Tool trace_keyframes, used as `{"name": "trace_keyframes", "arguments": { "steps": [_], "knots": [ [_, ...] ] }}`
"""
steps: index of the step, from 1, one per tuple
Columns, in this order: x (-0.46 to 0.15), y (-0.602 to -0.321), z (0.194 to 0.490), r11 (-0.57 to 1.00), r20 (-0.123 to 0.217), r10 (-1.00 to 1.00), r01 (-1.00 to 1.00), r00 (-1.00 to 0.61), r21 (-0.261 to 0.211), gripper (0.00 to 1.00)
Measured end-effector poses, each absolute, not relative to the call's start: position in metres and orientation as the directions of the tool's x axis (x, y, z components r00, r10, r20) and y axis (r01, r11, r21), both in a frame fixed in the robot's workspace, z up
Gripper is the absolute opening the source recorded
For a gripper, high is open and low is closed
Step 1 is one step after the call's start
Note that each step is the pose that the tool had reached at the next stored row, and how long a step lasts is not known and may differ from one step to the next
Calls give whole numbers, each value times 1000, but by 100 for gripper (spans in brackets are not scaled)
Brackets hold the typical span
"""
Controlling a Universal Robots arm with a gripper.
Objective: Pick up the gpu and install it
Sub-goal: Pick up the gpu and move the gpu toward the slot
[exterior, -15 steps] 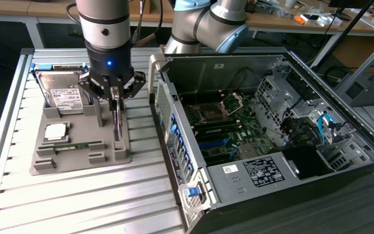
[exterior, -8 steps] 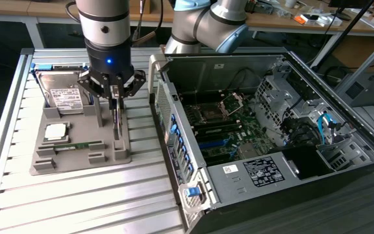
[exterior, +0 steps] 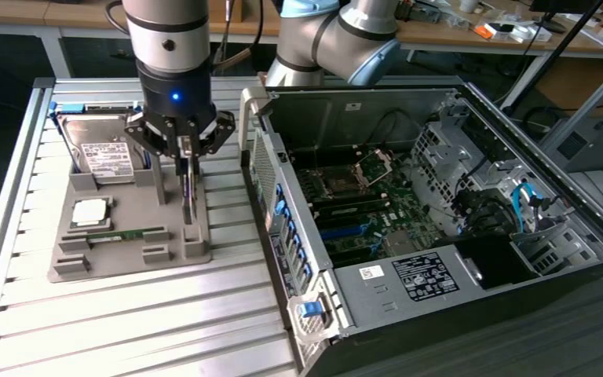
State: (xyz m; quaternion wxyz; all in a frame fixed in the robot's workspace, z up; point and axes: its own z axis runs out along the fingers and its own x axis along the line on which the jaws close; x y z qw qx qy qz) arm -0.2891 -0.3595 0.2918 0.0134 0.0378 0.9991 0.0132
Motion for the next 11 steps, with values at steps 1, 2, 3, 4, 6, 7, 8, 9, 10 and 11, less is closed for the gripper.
{"name": "trace_keyframes", "arguments": {
  "steps": [1, 2, 3, 4, 6, 7, 8, 9, 10, 11],
  "knots": [
    [-289, -360, 293, 997, -26, 76, 75, -997, 27, 27],
    [-289, -359, 293, 997, -26, 76, 75, -997, 27, 27],
    [-289, -359, 293, 997, -26, 76, 75, -997, 27, 27],
    [-289, -360, 294, 997, -26, 76, 75, -997, 27, 27],
    [-289, -360, 294, 997, -26, 76, 75, -997, 27, 27],
    [-289, -359, 295, 997, -26, 76, 75, -997, 27, 27],
    [-289, -360, 295, 997, -26, 76, 75, -997, 27, 27],
    [-289, -359, 295, 997, -26, 76, 75, -997, 27, 27],
    [-289, -359, 296, 997, -26, 76, 75, -997, 27, 27],
    [-289, -360, 296, 997, -26, 76, 75, -997, 27, 27]
  ]
}}
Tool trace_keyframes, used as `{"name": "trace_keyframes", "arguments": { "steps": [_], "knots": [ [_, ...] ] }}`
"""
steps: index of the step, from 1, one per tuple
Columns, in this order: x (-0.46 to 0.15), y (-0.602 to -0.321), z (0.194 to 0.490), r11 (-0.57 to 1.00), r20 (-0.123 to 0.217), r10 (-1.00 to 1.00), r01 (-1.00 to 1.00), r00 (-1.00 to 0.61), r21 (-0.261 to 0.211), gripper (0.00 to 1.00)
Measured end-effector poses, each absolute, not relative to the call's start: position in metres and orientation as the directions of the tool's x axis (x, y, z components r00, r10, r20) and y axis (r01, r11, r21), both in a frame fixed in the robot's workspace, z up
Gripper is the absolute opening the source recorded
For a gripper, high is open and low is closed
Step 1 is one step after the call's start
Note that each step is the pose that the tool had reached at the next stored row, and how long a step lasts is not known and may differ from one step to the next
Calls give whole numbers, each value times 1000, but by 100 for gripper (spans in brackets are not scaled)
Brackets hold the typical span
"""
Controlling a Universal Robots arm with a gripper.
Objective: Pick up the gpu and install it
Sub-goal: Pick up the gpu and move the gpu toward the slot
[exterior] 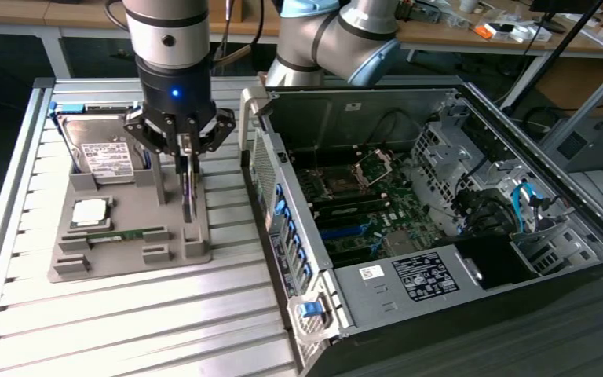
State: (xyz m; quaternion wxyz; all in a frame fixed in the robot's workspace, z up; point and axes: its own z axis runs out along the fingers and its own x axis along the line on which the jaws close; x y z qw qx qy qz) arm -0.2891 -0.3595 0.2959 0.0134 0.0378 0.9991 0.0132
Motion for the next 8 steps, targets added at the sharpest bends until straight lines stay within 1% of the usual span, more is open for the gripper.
{"name": "trace_keyframes", "arguments": {
  "steps": [8],
  "knots": [
    [-289, -360, 301, 997, -26, 76, 75, -997, 28, 27]
  ]
}}
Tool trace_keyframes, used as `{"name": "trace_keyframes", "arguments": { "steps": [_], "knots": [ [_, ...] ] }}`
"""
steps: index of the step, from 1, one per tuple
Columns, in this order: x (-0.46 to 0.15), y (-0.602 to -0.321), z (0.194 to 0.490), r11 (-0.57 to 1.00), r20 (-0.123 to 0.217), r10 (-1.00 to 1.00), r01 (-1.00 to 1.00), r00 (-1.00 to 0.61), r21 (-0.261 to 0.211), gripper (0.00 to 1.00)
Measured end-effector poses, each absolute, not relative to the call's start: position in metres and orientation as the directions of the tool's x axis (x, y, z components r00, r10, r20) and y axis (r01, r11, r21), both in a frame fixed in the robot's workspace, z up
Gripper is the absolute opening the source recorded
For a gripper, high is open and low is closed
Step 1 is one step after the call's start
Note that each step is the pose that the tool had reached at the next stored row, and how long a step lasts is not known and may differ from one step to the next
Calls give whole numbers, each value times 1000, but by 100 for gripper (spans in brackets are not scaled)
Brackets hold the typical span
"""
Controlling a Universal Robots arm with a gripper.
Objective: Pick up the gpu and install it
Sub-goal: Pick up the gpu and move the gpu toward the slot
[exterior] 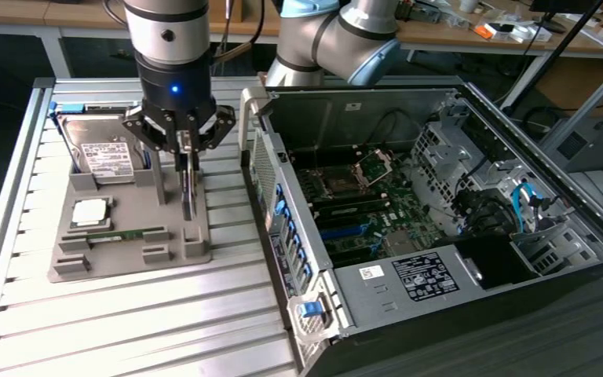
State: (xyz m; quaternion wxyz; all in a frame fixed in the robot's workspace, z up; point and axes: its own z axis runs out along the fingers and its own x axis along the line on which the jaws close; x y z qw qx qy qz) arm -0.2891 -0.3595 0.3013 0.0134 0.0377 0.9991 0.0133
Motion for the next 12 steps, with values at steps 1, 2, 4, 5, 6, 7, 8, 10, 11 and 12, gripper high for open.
{"name": "trace_keyframes", "arguments": {
  "steps": [1, 2, 4, 5, 6, 7, 8, 10, 11, 12],
  "knots": [
    [-289, -359, 302, 997, -26, 76, 75, -997, 28, 27],
    [-289, -360, 302, 997, -26, 76, 75, -997, 28, 27],
    [-289, -360, 303, 997, -26, 76, 75, -997, 28, 27],
    [-289, -360, 304, 997, -26, 76, 75, -997, 28, 27],
    [-289, -360, 305, 997, -26, 76, 75, -997, 28, 27],
    [-289, -360, 306, 997, -26, 76, 75, -997, 28, 27],
    [-289, -360, 307, 997, -26, 76, 75, -997, 28, 27],
    [-289, -360, 308, 997, -26, 76, 75, -997, 28, 27],
    [-289, -360, 309, 997, -26, 76, 75, -997, 28, 27],
    [-289, -359, 310, 997, -26, 76, 75, -997, 28, 27]
  ]
}}
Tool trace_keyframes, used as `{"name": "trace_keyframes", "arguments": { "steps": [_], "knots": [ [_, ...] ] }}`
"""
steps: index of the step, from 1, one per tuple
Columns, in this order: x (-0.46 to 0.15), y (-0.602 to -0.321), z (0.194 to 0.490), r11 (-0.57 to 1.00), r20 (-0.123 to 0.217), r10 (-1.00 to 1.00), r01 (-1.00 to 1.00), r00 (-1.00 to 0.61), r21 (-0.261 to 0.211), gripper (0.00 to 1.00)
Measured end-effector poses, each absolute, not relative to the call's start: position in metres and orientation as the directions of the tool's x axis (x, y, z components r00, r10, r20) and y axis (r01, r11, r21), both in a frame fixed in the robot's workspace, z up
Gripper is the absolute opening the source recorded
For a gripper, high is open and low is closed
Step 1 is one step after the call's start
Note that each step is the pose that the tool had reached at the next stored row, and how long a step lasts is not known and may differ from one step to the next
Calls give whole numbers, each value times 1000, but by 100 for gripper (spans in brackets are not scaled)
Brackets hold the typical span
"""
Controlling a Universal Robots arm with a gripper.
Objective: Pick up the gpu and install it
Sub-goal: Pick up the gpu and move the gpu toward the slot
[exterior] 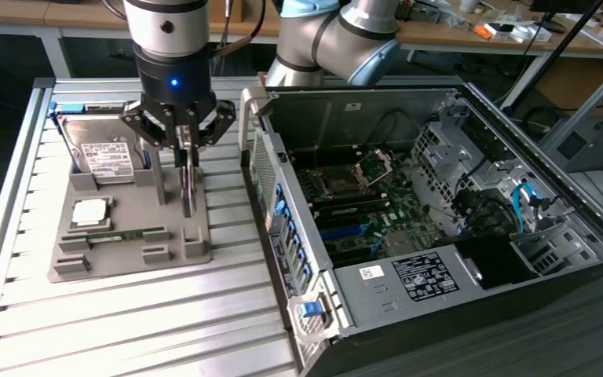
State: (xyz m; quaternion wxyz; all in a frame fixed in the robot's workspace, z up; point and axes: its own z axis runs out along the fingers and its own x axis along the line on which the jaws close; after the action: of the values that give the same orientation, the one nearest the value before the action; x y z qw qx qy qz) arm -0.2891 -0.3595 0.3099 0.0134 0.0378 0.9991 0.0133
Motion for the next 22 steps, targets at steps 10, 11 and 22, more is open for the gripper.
{"name": "trace_keyframes", "arguments": {
  "steps": [10, 11, 22],
  "knots": [
    [-289, -360, 317, 997, -26, 76, 75, -997, 28, 27],
    [-289, -360, 317, 997, -26, 76, 75, -997, 28, 27],
    [-289, -360, 324, 997, -26, 76, 75, -997, 28, 27]
  ]
}}
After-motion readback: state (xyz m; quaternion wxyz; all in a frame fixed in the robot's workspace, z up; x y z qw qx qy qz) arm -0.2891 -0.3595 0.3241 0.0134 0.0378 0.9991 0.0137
